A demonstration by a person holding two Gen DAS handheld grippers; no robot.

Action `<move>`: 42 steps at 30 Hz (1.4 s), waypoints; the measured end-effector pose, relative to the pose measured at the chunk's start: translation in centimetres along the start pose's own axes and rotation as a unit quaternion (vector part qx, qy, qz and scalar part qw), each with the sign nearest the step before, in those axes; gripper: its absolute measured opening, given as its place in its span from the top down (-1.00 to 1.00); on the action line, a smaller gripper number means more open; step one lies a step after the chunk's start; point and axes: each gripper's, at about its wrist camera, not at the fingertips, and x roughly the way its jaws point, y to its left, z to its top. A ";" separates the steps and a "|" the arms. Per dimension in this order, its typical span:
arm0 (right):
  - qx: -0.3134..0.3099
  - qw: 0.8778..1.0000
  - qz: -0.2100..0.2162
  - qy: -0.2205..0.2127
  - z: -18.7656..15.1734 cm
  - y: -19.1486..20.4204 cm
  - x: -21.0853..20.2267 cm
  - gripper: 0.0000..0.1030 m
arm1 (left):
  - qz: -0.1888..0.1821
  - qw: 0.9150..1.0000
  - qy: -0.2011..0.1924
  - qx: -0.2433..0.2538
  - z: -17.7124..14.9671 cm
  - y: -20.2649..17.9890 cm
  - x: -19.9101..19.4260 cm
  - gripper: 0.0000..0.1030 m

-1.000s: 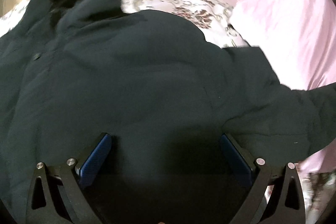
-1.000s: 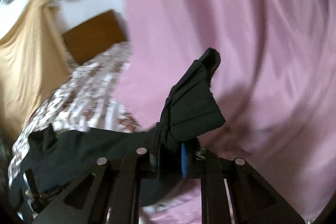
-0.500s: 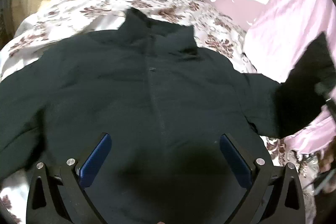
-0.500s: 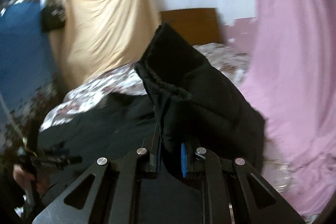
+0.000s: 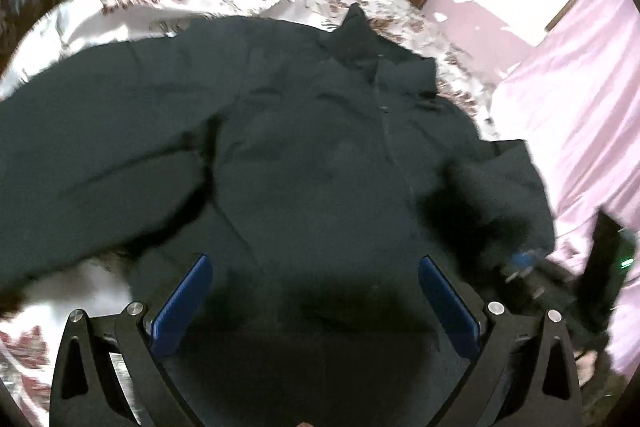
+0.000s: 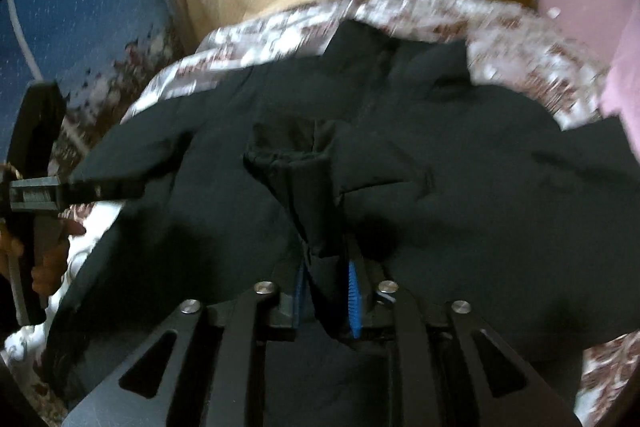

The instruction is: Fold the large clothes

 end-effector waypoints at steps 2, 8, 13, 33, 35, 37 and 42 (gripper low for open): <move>0.005 0.999 0.023 0.024 -0.8 -0.2 0.9 0.14 | -0.036 0.999 -0.004 -0.007 -0.2 -0.3 0.6 -1.00; -0.005 0.998 0.045 0.040 -4.3 -0.3 -0.7 -0.28 | -0.074 0.997 0.003 -0.003 0.1 -3.5 3.9 -1.00; -0.026 0.999 0.013 0.019 -5.7 -1.1 -4.1 -0.29 | -0.061 0.998 -0.005 0.022 0.6 -7.3 6.8 -0.97; 0.052 0.995 -0.051 -0.068 -9.2 -7.0 -8.2 -0.29 | -0.001 0.998 -0.048 0.047 1.3 -12.1 9.4 0.92; 0.052 0.993 -0.062 -0.081 -9.0 -7.3 -8.8 -0.29 | 0.009 0.995 -0.078 0.054 2.0 -12.4 7.4 0.92; 0.045 0.991 -0.076 -0.101 -8.5 -7.3 -9.7 -0.29 | 0.017 0.993 -0.101 0.059 3.1 -12.6 5.9 0.92; 0.031 0.980 -0.133 -0.145 -5.8 -8.2 -11.2 -0.36 | 0.075 0.982 -0.155 0.081 4.9 -11.4 0.9 0.92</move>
